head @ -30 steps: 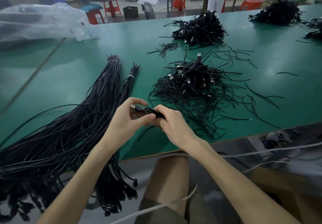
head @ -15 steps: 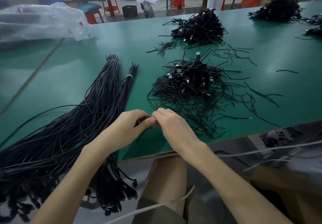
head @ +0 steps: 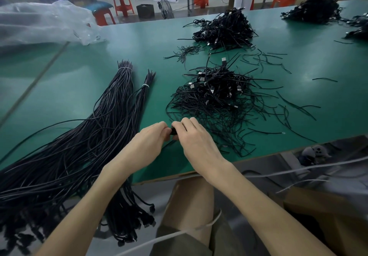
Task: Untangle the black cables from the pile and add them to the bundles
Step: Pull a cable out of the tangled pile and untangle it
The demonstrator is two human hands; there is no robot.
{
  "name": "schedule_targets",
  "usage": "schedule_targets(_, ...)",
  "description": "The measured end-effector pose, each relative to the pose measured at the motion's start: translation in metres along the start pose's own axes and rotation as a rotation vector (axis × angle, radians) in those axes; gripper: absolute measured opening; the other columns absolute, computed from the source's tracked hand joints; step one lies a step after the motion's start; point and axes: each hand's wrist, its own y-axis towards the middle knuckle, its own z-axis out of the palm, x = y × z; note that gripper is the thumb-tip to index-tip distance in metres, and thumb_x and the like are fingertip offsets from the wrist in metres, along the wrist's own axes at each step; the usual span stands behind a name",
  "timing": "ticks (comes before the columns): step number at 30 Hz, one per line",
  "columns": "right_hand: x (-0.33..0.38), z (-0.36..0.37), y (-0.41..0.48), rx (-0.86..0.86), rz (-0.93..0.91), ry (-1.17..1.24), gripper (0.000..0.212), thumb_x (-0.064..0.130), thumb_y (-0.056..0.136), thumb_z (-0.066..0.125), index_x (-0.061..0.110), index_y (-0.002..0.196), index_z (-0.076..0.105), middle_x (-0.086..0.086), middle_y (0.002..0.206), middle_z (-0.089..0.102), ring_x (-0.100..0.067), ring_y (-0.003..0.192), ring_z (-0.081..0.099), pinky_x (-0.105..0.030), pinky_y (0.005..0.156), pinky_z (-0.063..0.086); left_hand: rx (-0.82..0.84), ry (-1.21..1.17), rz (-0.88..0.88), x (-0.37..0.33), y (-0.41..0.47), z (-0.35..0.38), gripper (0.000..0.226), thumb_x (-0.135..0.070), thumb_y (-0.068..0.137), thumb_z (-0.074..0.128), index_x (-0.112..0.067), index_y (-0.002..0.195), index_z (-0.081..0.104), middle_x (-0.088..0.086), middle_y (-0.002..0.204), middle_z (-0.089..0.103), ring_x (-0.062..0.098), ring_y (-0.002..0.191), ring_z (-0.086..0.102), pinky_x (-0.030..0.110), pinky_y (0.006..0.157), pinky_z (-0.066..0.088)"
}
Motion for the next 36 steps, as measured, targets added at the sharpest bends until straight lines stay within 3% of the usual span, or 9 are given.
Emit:
schedule_targets(4, -0.002, -0.002, 0.002, -0.016, -0.060, 0.020, 0.040, -0.011, 0.086, 0.043, 0.008, 0.116, 0.060, -0.008, 0.112, 0.056, -0.027, 0.108, 0.048, -0.037, 0.093, 0.043, 0.121, -0.084, 0.012, 0.009, 0.002, 0.000, 0.035, -0.029, 0.111, 0.037, -0.021, 0.081, 0.054, -0.005, 0.072, 0.056, 0.009, 0.061, 0.048, 0.024, 0.057, 0.038)
schedule_targets(9, 0.004, -0.004, 0.012, -0.093, -0.117, 0.068, 0.043, 0.003, 0.089, 0.026, 0.006, 0.098, 0.068, -0.009, 0.096, 0.063, -0.031, 0.097, 0.057, -0.043, 0.085, 0.049, 0.184, -0.269, 0.037, 0.016, -0.001, -0.005, 0.048, -0.053, 0.103, 0.028, -0.036, 0.071, 0.059, -0.013, 0.056, 0.041, 0.008, 0.055, 0.033, 0.025, 0.055, 0.032)
schedule_targets(13, 0.004, 0.008, 0.014, -0.374, -0.109, 0.035, 0.026, 0.004, 0.100, 0.057, 0.006, 0.123, 0.069, -0.011, 0.122, 0.068, -0.031, 0.117, 0.060, -0.041, 0.101, 0.048, -0.016, -0.352, -0.004, 0.025, 0.003, 0.003, 0.048, -0.047, 0.108, 0.033, -0.015, 0.074, 0.045, -0.005, 0.064, 0.040, 0.010, 0.056, 0.033, 0.027, 0.054, 0.031)
schedule_targets(16, 0.011, 0.019, 0.008, -0.619, -0.129, 0.014, 0.025, 0.002, 0.103, 0.057, 0.009, 0.125, 0.067, -0.015, 0.135, 0.058, -0.031, 0.126, 0.050, -0.042, 0.111, 0.041, -0.233, -0.280, -0.157, 0.034, 0.014, 0.008, 0.044, -0.025, 0.111, 0.041, -0.015, 0.069, 0.041, -0.003, 0.063, 0.043, 0.018, 0.058, 0.037, 0.036, 0.062, 0.035)
schedule_targets(19, 0.004, 0.026, 0.006, -0.375, -0.056, 0.091, 0.023, 0.014, 0.091, 0.076, 0.013, 0.113, 0.067, -0.007, 0.121, 0.058, -0.026, 0.116, 0.049, -0.038, 0.100, 0.042, -0.322, -0.433, -0.237, 0.036, 0.020, 0.012, 0.046, -0.029, 0.112, 0.038, -0.014, 0.068, 0.041, -0.004, 0.059, 0.038, 0.020, 0.057, 0.034, 0.037, 0.059, 0.030)
schedule_targets(21, -0.004, 0.026, 0.007, -0.102, 0.115, 0.196, 0.025, 0.027, 0.092, 0.075, 0.016, 0.113, 0.067, -0.003, 0.122, 0.055, -0.024, 0.119, 0.042, -0.035, 0.099, 0.035, -0.318, -0.537, -0.233, 0.035, 0.019, 0.015, 0.047, -0.032, 0.113, 0.035, -0.014, 0.070, 0.040, -0.011, 0.054, 0.034, 0.014, 0.051, 0.030, 0.031, 0.052, 0.026)
schedule_targets(23, -0.008, 0.028, 0.011, -0.018, 0.216, 0.314, 0.016, 0.033, 0.095, 0.070, 0.021, 0.104, 0.067, 0.002, 0.120, 0.050, -0.021, 0.118, 0.033, -0.030, 0.092, 0.022, -0.293, -0.579, -0.229, 0.035, 0.019, 0.018, 0.047, -0.033, 0.113, 0.034, -0.016, 0.070, 0.038, -0.013, 0.050, 0.031, 0.008, 0.047, 0.026, 0.028, 0.048, 0.024)
schedule_targets(29, -0.006, 0.031, 0.016, -0.192, 0.233, 0.244, 0.010, 0.030, 0.089, 0.076, 0.021, 0.090, 0.071, 0.005, 0.119, 0.055, -0.021, 0.118, 0.034, -0.033, 0.095, 0.019, -0.298, -0.673, -0.266, 0.035, 0.015, 0.016, 0.044, -0.034, 0.113, 0.035, -0.012, 0.075, 0.043, -0.013, 0.052, 0.032, 0.005, 0.046, 0.026, 0.019, 0.043, 0.025)
schedule_targets(36, -0.016, 0.022, 0.018, -0.334, 0.485, 0.637, 0.014, 0.032, 0.092, 0.074, 0.026, 0.085, 0.063, 0.018, 0.089, 0.054, -0.013, 0.102, 0.041, -0.031, 0.087, 0.022, -0.288, -0.622, -0.228, 0.028, 0.014, 0.019, 0.046, -0.034, 0.114, 0.029, -0.018, 0.071, 0.034, -0.012, 0.056, 0.026, 0.010, 0.049, 0.021, 0.027, 0.048, 0.019)
